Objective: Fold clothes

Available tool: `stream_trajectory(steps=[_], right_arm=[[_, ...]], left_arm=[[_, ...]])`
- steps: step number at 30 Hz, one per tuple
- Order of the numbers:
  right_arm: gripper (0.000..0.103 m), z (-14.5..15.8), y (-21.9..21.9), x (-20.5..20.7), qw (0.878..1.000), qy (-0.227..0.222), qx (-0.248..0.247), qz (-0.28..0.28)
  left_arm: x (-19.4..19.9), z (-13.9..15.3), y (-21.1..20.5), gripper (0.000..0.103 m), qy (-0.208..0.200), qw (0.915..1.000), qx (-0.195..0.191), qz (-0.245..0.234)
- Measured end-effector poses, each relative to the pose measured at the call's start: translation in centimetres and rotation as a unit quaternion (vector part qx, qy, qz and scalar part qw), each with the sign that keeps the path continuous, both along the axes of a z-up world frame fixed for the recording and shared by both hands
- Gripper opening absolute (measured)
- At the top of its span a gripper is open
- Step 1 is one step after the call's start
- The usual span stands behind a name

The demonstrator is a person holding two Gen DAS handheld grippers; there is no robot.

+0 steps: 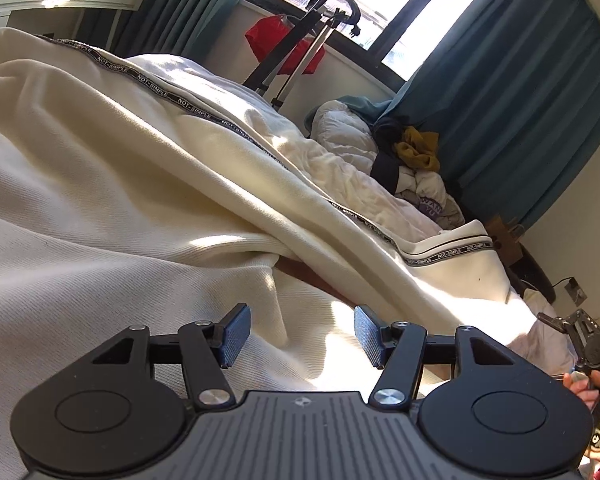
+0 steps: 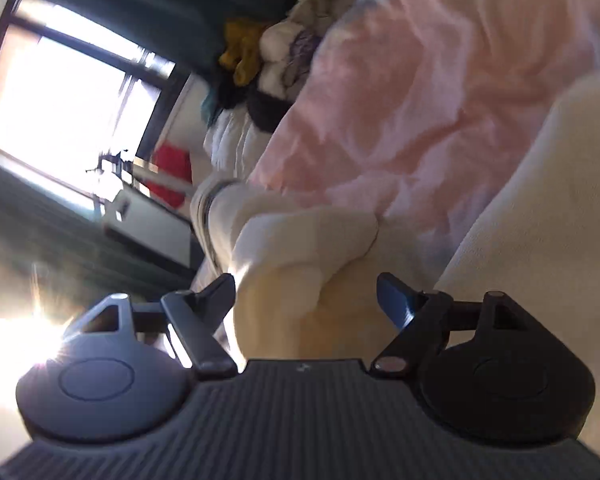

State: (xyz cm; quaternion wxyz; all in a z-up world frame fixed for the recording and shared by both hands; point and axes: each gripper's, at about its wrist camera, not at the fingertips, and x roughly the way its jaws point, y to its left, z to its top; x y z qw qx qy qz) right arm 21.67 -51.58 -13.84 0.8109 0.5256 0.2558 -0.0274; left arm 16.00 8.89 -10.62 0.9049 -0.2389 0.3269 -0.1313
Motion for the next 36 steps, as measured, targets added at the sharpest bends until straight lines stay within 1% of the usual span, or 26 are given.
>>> stream_trajectory(steps=[2,8,10,12,13,14,15,16,17,19,20,22,23,24,25,26,27,28,29,31,33,35,36], right_arm=[[0.081,-1.8,-0.7,1.4,0.996,-0.005,0.075,-0.038],[0.081,-4.0,0.5,6.6,0.992,0.017,0.102,-0.067],[0.081,-4.4,1.1,8.0,0.993,0.033,0.093,-0.068],[0.080,-4.3,1.6,9.2,0.993,0.058,0.066,-0.075],[0.073,-4.0,1.6,9.5,0.993,0.061,0.054,-0.084],[0.068,-3.6,1.7,9.8,0.993,0.065,0.040,-0.093],[0.055,-2.9,1.8,10.1,0.993,0.068,0.017,-0.099],[0.033,-2.2,1.9,10.4,0.992,0.070,-0.006,-0.104],[0.024,-1.1,2.1,10.7,0.992,0.071,-0.037,-0.101],[0.018,1.3,2.7,11.2,0.989,0.062,-0.100,-0.091],[0.017,3.0,3.1,11.3,0.984,0.048,-0.148,-0.086],[0.015,6.2,4.1,10.7,0.970,-0.001,-0.230,-0.078],[0.015,7.7,5.2,9.9,0.957,-0.030,-0.281,-0.068],[0.014,9.1,6.2,9.2,0.939,-0.058,-0.333,-0.057],[0.014,9.7,7.6,8.5,0.913,-0.068,-0.400,-0.040],[0.014,10.3,9.0,7.8,0.883,-0.077,-0.463,-0.022],[0.015,10.2,10.3,7.1,0.853,-0.079,-0.516,-0.001],[0.014,9.7,11.3,6.5,0.830,-0.077,-0.552,0.027],[0.014,8.8,12.1,5.9,0.813,-0.070,-0.574,0.061],[0.015,6.6,13.3,4.8,0.794,-0.050,-0.593,0.126],[0.015,4.2,14.3,3.9,0.783,-0.026,-0.594,0.183],[0.015,2.5,15.4,2.4,0.784,-0.020,-0.582,0.215],[0.016,2.0,15.5,1.7,0.795,-0.020,-0.568,0.211]], left_arm=[[0.4,-0.3,-0.3,0.060,0.002,1.0000,0.002,-0.004],[1.0,-1.2,-1.7,0.061,0.000,0.9996,0.017,-0.021],[1.2,-1.5,-2.0,0.061,0.003,0.9994,0.021,-0.026],[1.4,-1.7,-2.0,0.061,0.006,0.9994,0.019,-0.027],[1.4,-1.8,-1.9,0.061,0.007,0.9994,0.018,-0.028],[1.5,-1.8,-1.9,0.061,0.007,0.9994,0.017,-0.028],[1.5,-1.8,-1.9,0.061,0.006,0.9995,0.017,-0.028],[1.5,-1.8,-1.9,0.061,0.006,0.9995,0.016,-0.028],[1.5,-1.8,-1.9,0.061,0.006,0.9995,0.017,-0.028],[1.4,-1.7,-2.0,0.061,0.003,0.9995,0.017,-0.028],[1.4,-1.7,-2.0,0.061,0.004,0.9995,0.017,-0.028],[1.4,-1.7,-2.0,0.061,0.005,0.9995,0.017,-0.028],[1.4,-1.6,-2.0,0.061,0.006,0.9995,0.017,-0.028],[1.4,-1.6,-2.0,0.061,0.006,0.9994,0.017,-0.028],[1.3,-1.6,-2.0,0.061,0.006,0.9994,0.018,-0.028],[1.3,-1.5,-2.1,0.061,0.006,0.9994,0.018,-0.028],[1.3,-1.5,-2.1,0.061,0.005,0.9994,0.018,-0.029],[1.2,-1.4,-2.1,0.061,0.005,0.9994,0.018,-0.029],[1.2,-1.4,-2.2,0.061,0.005,0.9994,0.018,-0.030],[1.1,-1.3,-2.2,0.061,0.003,0.9993,0.018,-0.032],[1.0,-1.2,-2.4,0.061,0.001,0.9993,0.020,-0.033],[0.8,-1.3,-2.4,0.061,0.000,0.9992,0.022,-0.034],[0.7,-1.3,-2.4,0.061,-0.001,0.9992,0.023,-0.034]])
